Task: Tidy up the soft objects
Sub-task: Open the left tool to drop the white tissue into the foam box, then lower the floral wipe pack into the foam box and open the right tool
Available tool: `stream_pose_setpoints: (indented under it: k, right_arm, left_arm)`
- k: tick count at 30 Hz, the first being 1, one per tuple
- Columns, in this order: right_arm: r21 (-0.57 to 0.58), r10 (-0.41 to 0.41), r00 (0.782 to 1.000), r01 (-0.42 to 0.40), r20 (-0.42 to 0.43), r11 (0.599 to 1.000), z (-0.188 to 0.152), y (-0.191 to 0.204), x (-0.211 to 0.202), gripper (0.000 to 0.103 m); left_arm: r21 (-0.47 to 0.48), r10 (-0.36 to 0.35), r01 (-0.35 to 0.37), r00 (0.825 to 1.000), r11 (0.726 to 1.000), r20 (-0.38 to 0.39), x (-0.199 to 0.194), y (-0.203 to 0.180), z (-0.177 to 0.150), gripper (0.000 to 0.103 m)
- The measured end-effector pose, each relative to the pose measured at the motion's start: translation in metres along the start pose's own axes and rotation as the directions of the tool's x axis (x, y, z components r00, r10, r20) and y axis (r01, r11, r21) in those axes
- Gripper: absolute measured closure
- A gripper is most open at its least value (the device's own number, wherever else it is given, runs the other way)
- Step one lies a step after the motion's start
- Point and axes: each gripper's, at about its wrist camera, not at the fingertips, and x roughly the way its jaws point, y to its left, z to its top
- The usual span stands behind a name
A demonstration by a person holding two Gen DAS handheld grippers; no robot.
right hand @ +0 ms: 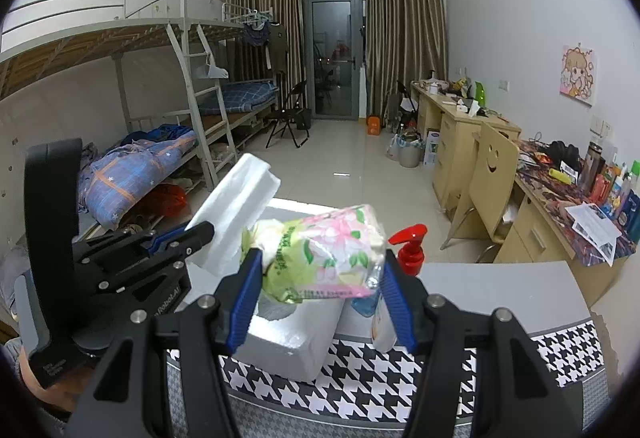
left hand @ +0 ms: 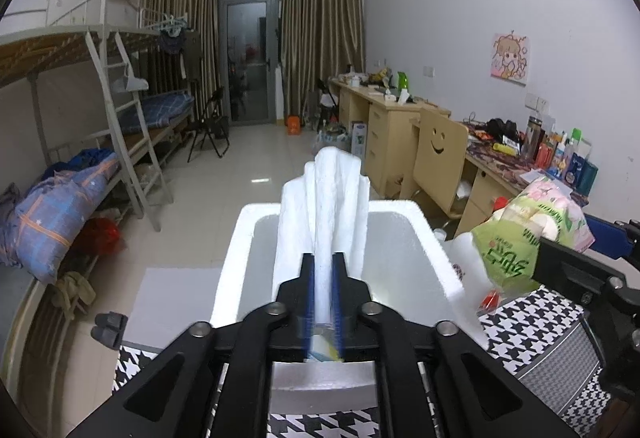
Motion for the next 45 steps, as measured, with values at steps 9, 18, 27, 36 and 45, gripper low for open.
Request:
stream_pose_setpoints:
  k: [9, 18, 27, 36, 45]
  right_arm:
    - [0.000, 0.008, 1.000, -0.008, -0.013, 1.000, 0.004, 0.000, 0.011, 0.041]
    - [-0.015, 0.021, 1.000, -0.021, -0.021, 1.000, 0.005, 0.008, 0.018, 0.041]
    - [-0.038, 0.031, 0.999, -0.032, -0.026, 0.999, 0.010, 0.021, 0.026, 0.041]
    - [-0.060, 0.044, 0.998, -0.046, -0.035, 0.997, 0.014, 0.037, 0.038, 0.041]
    - [-0.058, 0.047, 0.997, -0.051, -0.061, 0.997, 0.012, 0.038, 0.053, 0.041]
  left_arm:
    - [-0.007, 0.061, -0.061, 0.998, 0.998, 0.030, -0.004, 0.008, -0.002, 0.011]
    - [-0.046, 0.134, -0.131, 0.988, 0.990, 0.077, -0.018, 0.024, -0.002, 0.002]
    - [-0.076, 0.164, -0.157, 0.983, 0.985, 0.084, -0.029, 0.042, -0.006, 0.001]
    - [-0.096, 0.183, -0.174, 0.979, 0.980, 0.094, -0.040, 0.058, -0.011, 0.001]
    - [-0.093, 0.202, -0.194, 0.976, 0.977, 0.084, -0.042, 0.065, -0.018, 0.001]
